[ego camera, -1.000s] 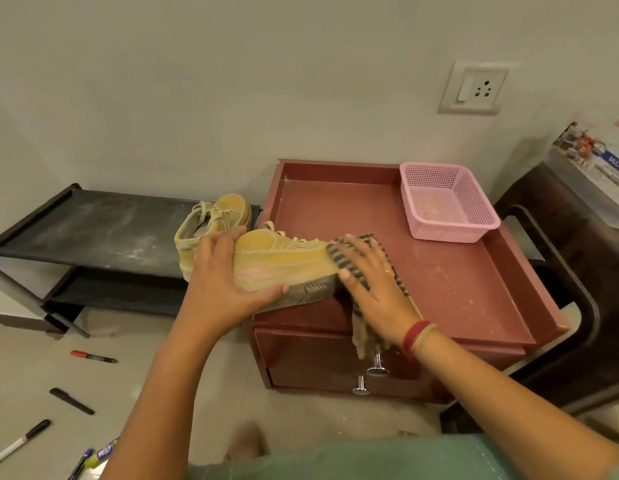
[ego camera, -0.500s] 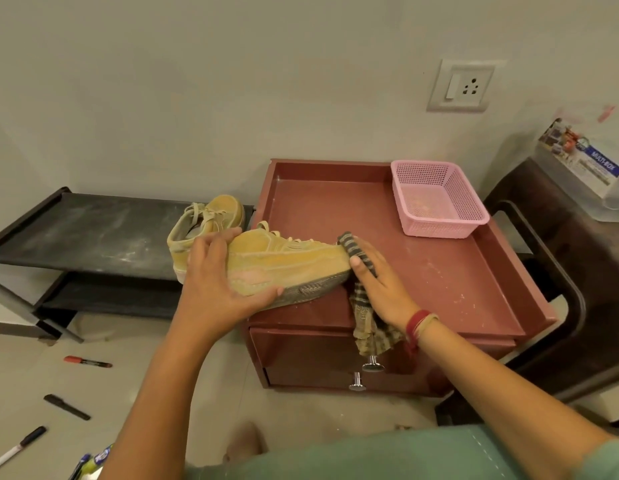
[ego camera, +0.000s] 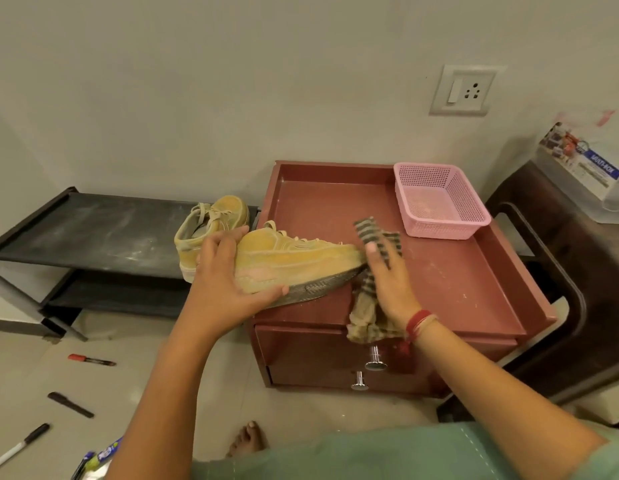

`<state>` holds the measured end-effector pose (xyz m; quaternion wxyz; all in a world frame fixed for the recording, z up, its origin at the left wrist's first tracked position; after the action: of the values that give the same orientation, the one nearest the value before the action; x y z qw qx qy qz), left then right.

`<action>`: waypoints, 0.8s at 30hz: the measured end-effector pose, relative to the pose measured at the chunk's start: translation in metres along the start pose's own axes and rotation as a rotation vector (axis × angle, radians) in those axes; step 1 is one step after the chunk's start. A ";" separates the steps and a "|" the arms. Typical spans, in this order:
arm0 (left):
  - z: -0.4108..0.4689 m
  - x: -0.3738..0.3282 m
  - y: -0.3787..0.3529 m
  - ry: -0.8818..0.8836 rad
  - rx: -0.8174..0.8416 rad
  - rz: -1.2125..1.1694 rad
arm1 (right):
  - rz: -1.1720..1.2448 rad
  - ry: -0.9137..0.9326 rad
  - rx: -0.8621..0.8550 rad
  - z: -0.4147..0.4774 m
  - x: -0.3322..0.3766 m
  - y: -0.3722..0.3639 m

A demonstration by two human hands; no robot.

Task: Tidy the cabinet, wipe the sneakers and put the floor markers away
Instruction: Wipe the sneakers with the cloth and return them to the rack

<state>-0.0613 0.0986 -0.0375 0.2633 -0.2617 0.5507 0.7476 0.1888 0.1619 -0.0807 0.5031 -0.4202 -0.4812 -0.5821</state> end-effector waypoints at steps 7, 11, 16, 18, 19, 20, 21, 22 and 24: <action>0.002 0.006 -0.002 0.014 0.046 -0.033 | -0.064 -0.126 0.135 0.010 -0.033 -0.004; -0.007 0.011 -0.005 0.010 0.146 -0.133 | -0.069 -0.068 -0.055 0.007 -0.010 0.007; -0.011 0.029 -0.008 0.056 0.253 -0.203 | -0.021 0.153 -0.141 -0.025 0.067 -0.011; -0.009 0.032 -0.009 0.054 0.278 -0.215 | -0.085 0.262 0.002 -0.046 0.096 -0.046; -0.009 0.032 -0.009 0.048 0.288 -0.227 | -0.148 0.331 0.093 -0.056 0.108 -0.068; -0.009 0.031 -0.009 0.038 0.295 -0.242 | -0.222 0.403 0.182 -0.065 0.115 -0.090; -0.009 0.031 -0.010 0.027 0.300 -0.253 | -0.302 0.453 0.265 -0.072 0.117 -0.112; -0.008 0.031 -0.010 0.013 0.301 -0.261 | -0.408 0.488 0.331 -0.077 0.112 -0.131; -0.008 0.033 -0.009 0.003 0.286 -0.266 | -0.705 0.607 0.368 -0.085 0.098 -0.158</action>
<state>-0.0783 0.0971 -0.0687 0.3934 -0.2934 0.6124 0.6198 0.0180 0.0653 -0.0230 0.4588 0.0520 -0.5205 -0.7183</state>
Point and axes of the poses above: each hand's wrist, its own z-axis towards the middle knuckle, its own y-axis out of the back of the hand, x = y × z, the point moved 10 cm from there along z, towards the middle knuckle
